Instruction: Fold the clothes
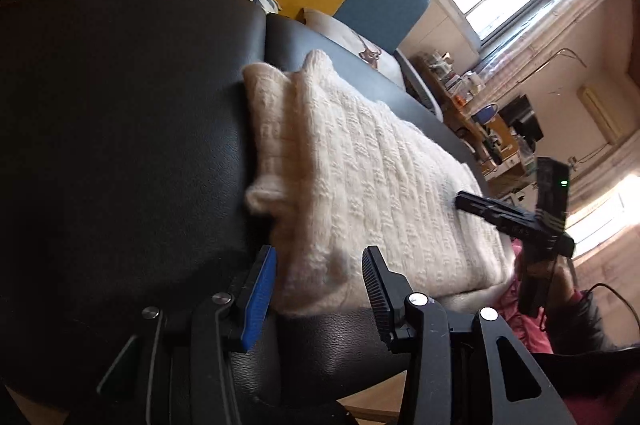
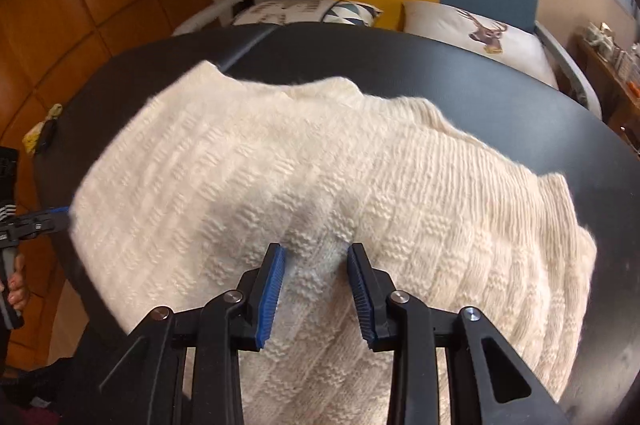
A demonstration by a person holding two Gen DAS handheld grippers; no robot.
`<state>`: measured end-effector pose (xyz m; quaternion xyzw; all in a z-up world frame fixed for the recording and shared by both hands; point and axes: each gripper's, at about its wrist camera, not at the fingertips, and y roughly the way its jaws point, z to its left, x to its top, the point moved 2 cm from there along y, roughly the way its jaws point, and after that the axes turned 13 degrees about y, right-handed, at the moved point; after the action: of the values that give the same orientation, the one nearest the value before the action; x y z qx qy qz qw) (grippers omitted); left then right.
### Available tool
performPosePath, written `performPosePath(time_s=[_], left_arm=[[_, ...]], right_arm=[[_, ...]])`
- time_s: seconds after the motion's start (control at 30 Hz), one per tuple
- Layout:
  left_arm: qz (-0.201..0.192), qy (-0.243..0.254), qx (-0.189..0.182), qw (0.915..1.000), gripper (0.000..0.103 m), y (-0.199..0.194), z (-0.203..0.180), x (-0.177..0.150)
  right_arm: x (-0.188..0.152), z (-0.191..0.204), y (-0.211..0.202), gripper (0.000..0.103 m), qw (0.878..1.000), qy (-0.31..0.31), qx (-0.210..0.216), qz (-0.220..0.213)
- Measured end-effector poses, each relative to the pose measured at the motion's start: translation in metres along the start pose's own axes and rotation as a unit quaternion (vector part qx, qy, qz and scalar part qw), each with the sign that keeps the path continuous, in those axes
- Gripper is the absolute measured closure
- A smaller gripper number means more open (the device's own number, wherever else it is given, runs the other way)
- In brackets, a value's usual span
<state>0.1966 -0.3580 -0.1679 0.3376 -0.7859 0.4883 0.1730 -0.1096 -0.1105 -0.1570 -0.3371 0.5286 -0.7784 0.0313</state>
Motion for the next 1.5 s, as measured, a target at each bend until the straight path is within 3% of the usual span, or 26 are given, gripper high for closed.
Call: performPosePath(time_s=[0.13, 0.2, 0.33, 0.67, 0.83, 0.9, 1.0, 1.13, 1.27, 1.37, 1.5], left_arm=[[0.024, 0.011, -0.002, 0.9996, 0.065, 0.011, -0.004, -0.003], [0.051, 0.024, 0.011, 0.9983, 0.081, 0.018, -0.005, -0.008], [0.044, -0.011, -0.003, 0.999, 0.085, 0.014, 0.0, -0.02], [0.064, 0.034, 0.093, 0.993, 0.083, 0.007, -0.03, -0.013], [0.054, 0.057, 0.154, 0.985, 0.079, -0.013, -0.046, -0.007], [0.031, 0.063, 0.173, 0.9825, 0.067, -0.024, -0.054, 0.0], [-0.009, 0.055, 0.171, 0.9837, 0.053, -0.031, -0.066, 0.018], [-0.048, 0.053, 0.151, 0.986, 0.046, -0.024, -0.083, 0.042], [-0.012, 0.071, 0.159, 0.9847, 0.041, 0.016, -0.084, 0.051], [0.052, 0.04, 0.166, 0.9839, 0.041, 0.053, -0.06, 0.04], [0.049, 0.043, 0.171, 0.9832, 0.041, 0.053, -0.06, 0.031]], right_arm=[[-0.003, -0.002, 0.004, 0.07, 1.0, -0.003, -0.012, 0.0], [0.0, -0.008, 0.006, 0.07, 1.0, -0.002, -0.022, -0.001], [0.006, -0.018, 0.01, 0.07, 1.0, 0.014, -0.022, -0.003], [-0.001, -0.014, 0.01, 0.069, 1.0, -0.003, -0.009, -0.021], [-0.003, -0.013, 0.008, 0.067, 1.0, 0.004, -0.009, -0.029], [-0.003, -0.013, 0.006, 0.067, 0.999, 0.007, -0.004, -0.031], [-0.003, -0.016, -0.004, 0.067, 0.999, 0.01, 0.008, -0.032], [-0.001, -0.031, -0.032, 0.067, 0.997, 0.029, -0.006, -0.069], [-0.009, -0.065, -0.039, 0.067, 0.995, 0.064, -0.045, -0.061], [-0.025, -0.095, -0.027, 0.067, 0.993, 0.09, -0.069, -0.033], [-0.029, -0.113, -0.031, 0.067, 0.991, 0.124, -0.015, -0.043]])
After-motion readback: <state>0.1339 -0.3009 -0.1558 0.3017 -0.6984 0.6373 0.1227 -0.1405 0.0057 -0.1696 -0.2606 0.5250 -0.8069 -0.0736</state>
